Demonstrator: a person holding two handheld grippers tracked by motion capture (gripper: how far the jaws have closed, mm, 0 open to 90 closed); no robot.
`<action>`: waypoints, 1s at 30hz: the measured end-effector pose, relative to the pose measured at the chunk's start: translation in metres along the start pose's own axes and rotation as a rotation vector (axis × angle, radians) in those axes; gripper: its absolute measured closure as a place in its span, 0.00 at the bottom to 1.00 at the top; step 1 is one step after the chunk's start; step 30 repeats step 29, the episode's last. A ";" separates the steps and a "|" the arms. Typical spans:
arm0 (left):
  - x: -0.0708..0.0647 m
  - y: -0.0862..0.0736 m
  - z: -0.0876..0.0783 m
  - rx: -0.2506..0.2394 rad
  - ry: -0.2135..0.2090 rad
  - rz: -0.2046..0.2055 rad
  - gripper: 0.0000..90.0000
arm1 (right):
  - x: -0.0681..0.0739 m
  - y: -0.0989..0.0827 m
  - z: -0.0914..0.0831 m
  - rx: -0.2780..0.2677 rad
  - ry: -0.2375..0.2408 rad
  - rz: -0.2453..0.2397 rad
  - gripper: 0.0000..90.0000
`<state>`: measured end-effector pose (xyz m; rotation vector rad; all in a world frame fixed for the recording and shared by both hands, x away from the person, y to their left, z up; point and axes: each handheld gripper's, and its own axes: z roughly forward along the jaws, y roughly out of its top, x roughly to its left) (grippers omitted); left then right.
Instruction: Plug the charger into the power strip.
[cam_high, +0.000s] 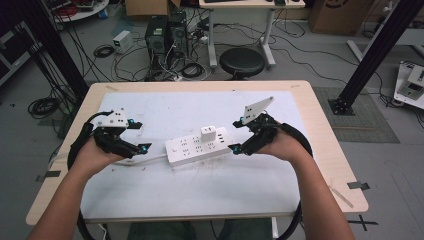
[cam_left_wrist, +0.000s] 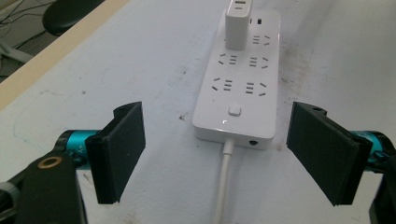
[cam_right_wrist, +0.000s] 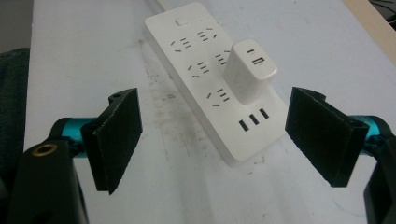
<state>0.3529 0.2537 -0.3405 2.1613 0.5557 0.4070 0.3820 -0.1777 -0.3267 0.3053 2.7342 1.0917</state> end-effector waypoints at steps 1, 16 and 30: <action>0.000 0.000 -0.001 0.000 0.000 0.003 0.22 | 0.001 -0.002 -0.001 0.002 -0.004 0.008 0.21; -0.002 -0.001 -0.006 -0.012 0.010 0.004 0.22 | 0.001 -0.013 -0.007 -0.034 -0.042 0.049 0.21; 0.000 -0.001 -0.003 0.018 0.020 0.010 0.22 | -0.001 -0.011 -0.004 -0.030 -0.024 0.056 0.21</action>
